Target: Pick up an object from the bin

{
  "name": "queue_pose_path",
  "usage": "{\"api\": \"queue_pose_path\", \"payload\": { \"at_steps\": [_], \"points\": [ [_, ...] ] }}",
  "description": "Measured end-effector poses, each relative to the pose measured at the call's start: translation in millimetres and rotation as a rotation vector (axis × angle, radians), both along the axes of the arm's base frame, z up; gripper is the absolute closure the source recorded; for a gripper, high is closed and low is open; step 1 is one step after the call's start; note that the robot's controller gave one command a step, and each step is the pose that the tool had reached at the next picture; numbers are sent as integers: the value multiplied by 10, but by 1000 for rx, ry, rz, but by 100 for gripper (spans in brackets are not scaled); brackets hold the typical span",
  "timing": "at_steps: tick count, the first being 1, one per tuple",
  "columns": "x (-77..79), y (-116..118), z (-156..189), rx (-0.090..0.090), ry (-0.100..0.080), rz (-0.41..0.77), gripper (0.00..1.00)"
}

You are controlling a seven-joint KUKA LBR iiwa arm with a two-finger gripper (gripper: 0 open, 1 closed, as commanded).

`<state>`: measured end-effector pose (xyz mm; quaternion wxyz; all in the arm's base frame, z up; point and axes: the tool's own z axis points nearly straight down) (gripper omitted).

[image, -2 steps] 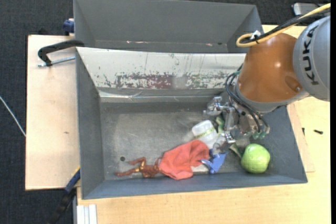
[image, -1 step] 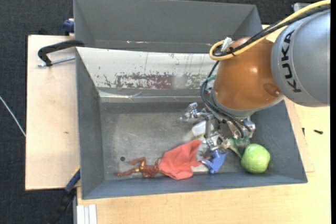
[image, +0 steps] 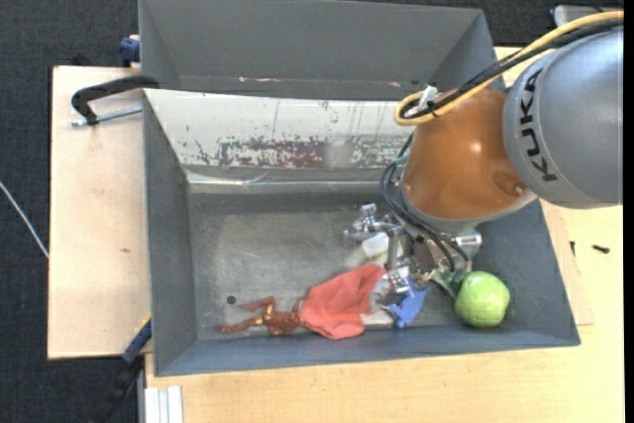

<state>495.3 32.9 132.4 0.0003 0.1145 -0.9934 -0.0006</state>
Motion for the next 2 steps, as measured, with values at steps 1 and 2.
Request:
{"api": "queue_pose_path", "payload": {
  "at_steps": [1, 2],
  "points": [
    [-21, 96, -513, 0, -2, 259, 0],
    [-45, 36, -598, 0, 4, 93, 100]
  ]
}}
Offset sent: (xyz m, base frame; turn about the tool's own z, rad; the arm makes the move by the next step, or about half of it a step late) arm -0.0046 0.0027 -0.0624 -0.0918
